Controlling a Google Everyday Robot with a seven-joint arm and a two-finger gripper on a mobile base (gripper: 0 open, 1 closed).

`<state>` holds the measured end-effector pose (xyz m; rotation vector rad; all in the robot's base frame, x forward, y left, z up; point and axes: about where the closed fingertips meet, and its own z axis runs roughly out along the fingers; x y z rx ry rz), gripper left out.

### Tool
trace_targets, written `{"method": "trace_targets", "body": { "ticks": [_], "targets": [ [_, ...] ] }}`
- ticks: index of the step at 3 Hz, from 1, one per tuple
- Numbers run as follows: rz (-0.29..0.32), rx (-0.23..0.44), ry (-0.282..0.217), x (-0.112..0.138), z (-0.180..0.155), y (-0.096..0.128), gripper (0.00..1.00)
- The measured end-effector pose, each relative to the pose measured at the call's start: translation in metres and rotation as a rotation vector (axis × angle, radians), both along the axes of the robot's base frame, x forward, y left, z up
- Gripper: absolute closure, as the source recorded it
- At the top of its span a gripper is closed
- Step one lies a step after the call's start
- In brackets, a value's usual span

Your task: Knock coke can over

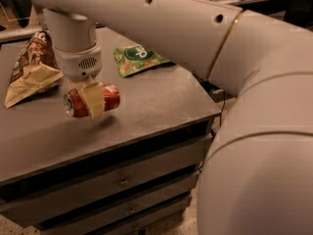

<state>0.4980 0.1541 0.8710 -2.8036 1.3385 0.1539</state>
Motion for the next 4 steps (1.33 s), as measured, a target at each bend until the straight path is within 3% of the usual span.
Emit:
{"method": "trace_targets", "body": {
  "ticks": [1, 2, 3, 4],
  "targets": [
    [0.004, -0.041, -0.012, 0.0, -0.013, -0.003, 1.0],
    [-0.032, -0.086, -0.045, 0.006, -0.025, -0.008, 0.99],
    [-0.073, -0.098, -0.078, 0.009, -0.025, -0.012, 0.79],
    [-0.109, -0.093, -0.093, 0.011, -0.023, -0.014, 0.48]
  ]
}}
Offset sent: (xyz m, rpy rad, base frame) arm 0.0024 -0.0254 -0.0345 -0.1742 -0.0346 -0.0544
